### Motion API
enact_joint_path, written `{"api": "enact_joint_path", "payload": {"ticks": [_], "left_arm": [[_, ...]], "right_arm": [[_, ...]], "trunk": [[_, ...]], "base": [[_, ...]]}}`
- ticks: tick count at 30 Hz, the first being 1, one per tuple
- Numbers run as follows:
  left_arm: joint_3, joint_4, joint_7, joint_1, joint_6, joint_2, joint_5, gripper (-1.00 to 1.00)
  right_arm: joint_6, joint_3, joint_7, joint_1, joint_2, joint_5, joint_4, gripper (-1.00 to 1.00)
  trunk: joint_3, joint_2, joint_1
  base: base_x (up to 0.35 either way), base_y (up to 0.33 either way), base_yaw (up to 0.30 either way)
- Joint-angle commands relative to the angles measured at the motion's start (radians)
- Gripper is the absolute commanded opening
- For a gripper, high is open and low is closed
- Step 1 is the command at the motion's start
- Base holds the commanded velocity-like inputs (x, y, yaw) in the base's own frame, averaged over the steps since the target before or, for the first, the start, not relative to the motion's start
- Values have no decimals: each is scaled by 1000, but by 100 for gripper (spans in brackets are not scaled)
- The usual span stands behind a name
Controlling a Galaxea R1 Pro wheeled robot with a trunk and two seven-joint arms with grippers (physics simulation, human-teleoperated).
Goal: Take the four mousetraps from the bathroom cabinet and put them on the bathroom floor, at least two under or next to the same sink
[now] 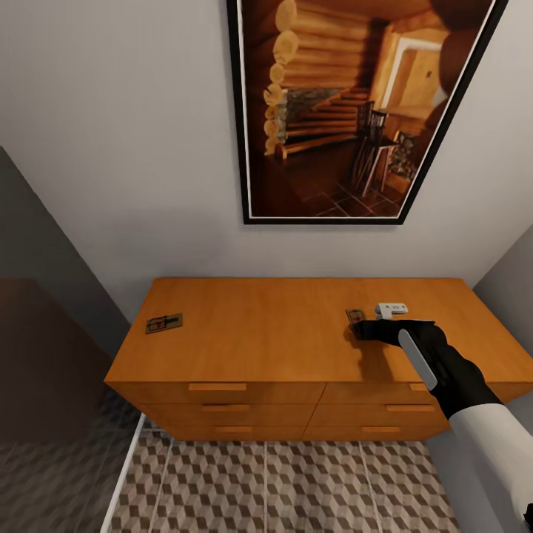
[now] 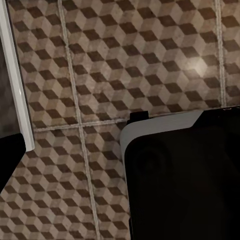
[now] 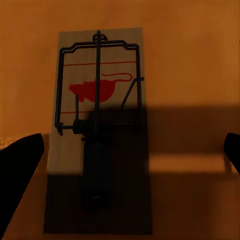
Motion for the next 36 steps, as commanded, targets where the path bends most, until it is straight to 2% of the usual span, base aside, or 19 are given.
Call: {"api": "enact_joint_path", "payload": {"ticks": [1, 36], "left_arm": [[-9, 5, 3, -2, -7, -1, 6, 100], [-9, 5, 3, -2, -7, -1, 6, 100]], "right_arm": [[4, 2, 5, 0, -1, -6, 30, -100], [5, 0, 3, -1, -1, -5, 27, -100]], "trunk": [[-2, -1, 1], [-2, -1, 1]], "base": [[0, 0, 0], [0, 0, 0]]}}
